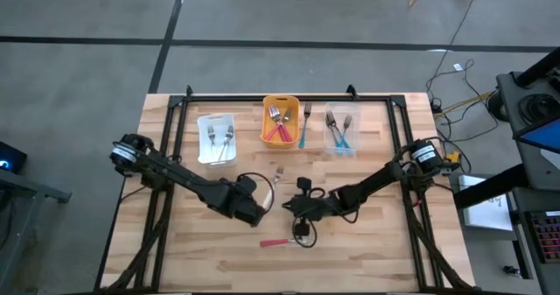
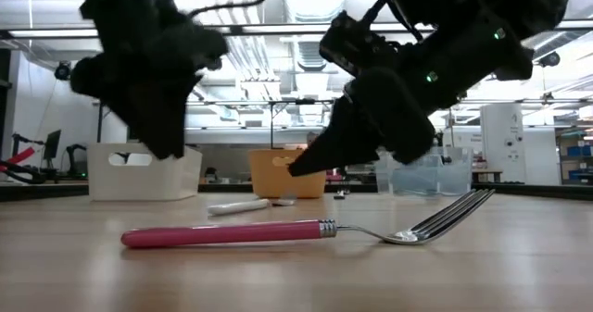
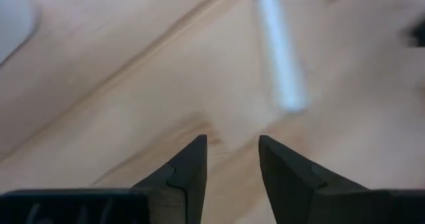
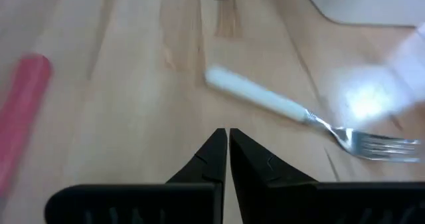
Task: Sort silverware by color (type)
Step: Put the white fork into the white bin
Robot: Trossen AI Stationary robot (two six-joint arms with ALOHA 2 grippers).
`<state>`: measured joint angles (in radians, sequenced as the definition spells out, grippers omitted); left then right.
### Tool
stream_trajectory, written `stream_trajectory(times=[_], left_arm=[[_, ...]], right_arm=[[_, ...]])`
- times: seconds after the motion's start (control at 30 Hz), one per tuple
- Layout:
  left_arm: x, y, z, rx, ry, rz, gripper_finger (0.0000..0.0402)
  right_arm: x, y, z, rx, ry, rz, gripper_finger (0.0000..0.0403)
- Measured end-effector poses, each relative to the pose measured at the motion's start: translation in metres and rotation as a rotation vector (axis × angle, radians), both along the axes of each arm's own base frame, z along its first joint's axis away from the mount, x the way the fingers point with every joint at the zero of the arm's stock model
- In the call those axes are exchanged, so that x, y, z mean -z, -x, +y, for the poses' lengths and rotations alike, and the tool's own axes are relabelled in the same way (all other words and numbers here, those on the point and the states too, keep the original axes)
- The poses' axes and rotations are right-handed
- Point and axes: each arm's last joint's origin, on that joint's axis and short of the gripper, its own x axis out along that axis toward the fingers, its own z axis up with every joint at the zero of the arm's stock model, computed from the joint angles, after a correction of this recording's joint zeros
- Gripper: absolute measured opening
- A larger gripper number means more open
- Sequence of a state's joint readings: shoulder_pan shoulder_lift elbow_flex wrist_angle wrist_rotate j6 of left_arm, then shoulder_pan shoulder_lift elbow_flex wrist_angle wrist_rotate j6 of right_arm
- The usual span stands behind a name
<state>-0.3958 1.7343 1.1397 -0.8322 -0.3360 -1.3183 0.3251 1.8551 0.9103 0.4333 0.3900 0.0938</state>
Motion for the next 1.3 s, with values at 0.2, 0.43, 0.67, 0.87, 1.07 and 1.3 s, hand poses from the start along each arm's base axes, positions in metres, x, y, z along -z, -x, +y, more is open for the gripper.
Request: stream_trajectory(times=[0.2, 0.43, 0.67, 0.87, 1.07, 1.3], left_arm=[[-0.011, -0.017, -0.009, 0.084, -0.025, -0.042, 0.0116], [-0.015, -0.028, 0.005, 0.147, -0.05, -0.021, 0.0116], [-0.014, -0.035, 0.018, 0.332, -0.089, 0.015, 0.0116], [-0.009, -0.043, 0.016, 0.564, -0.161, -0.04, 0.0116], [-0.008, -0.049, 0.025, 0.621, -0.199, -0.066, 0.0119], [0.004, -0.052, 0.043, 0.64, -0.237, -0.099, 0.0156]], right_arm=[[-0.01, 0.008, -0.006, 0.081, 0.157, 0.115, 0.0011], [-0.038, 0.028, -0.017, 0.176, 0.238, 0.173, 0.0011], [-0.078, 0.051, -0.026, 0.213, 0.259, 0.124, 0.0011], [-0.103, 0.077, -0.035, 0.208, 0.241, 0.041, 0.0011], [-0.114, 0.105, -0.044, 0.205, 0.233, -0.009, 0.0011], [-0.119, 0.125, -0.058, 0.21, 0.253, -0.103, 0.0011]])
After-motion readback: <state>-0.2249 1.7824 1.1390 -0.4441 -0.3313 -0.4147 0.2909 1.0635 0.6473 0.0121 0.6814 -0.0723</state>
